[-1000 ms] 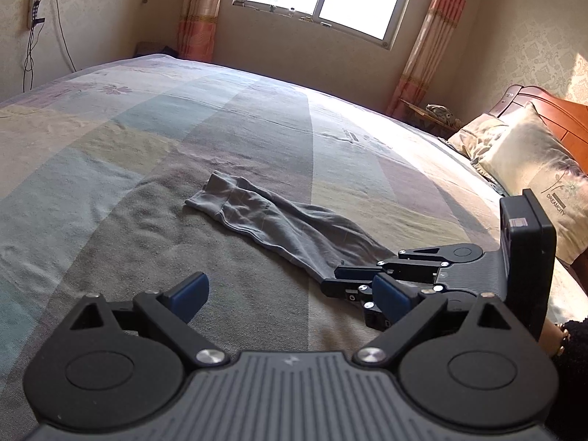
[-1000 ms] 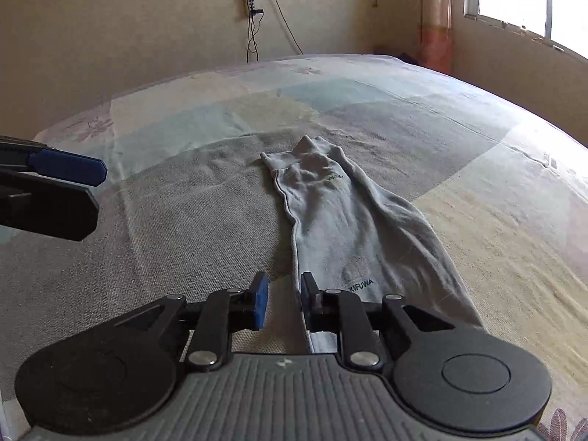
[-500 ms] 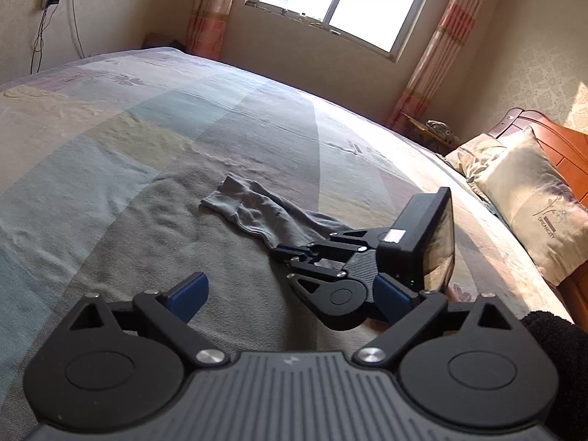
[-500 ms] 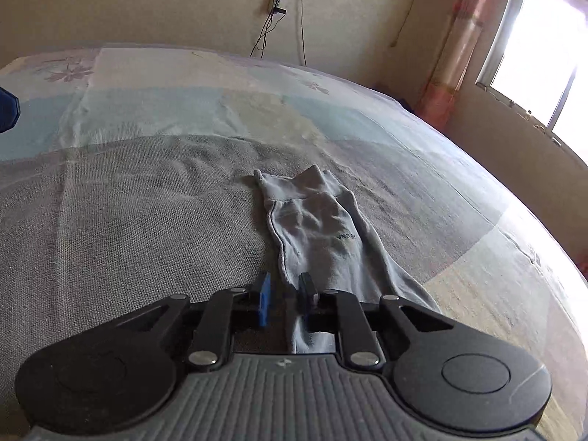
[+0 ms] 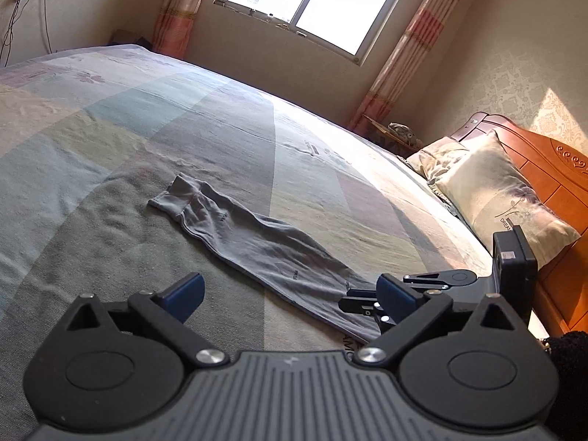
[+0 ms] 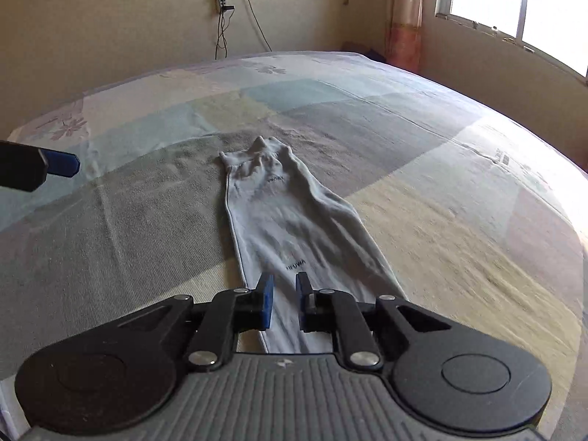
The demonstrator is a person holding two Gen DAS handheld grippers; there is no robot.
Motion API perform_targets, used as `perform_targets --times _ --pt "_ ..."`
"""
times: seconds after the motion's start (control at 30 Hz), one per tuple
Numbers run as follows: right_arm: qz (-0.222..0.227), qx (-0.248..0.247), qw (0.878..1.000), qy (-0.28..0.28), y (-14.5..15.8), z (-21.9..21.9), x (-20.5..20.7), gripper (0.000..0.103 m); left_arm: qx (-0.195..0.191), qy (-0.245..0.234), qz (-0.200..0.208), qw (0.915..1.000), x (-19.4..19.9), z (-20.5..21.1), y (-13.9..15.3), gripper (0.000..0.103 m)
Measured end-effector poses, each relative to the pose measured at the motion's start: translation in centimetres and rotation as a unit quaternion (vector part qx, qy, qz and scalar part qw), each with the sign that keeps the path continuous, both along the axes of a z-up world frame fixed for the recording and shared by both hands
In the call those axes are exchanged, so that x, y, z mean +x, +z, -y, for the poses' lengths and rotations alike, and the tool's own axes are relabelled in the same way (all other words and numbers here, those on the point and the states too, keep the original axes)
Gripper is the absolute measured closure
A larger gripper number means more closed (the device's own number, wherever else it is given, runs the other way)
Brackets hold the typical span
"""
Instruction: Fold clothes
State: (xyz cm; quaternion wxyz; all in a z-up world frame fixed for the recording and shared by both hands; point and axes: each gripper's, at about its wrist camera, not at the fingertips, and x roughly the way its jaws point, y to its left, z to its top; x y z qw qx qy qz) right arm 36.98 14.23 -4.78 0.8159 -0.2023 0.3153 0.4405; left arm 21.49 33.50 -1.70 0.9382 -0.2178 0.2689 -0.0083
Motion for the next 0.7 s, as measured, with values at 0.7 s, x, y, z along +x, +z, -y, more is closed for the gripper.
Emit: perform_targets --times 0.7 --pt "-0.083 -0.005 0.988 -0.127 -1.2 14.3 -7.9 0.065 0.037 -0.119 -0.025 0.9919 5.3 12.1 -1.9 0.004"
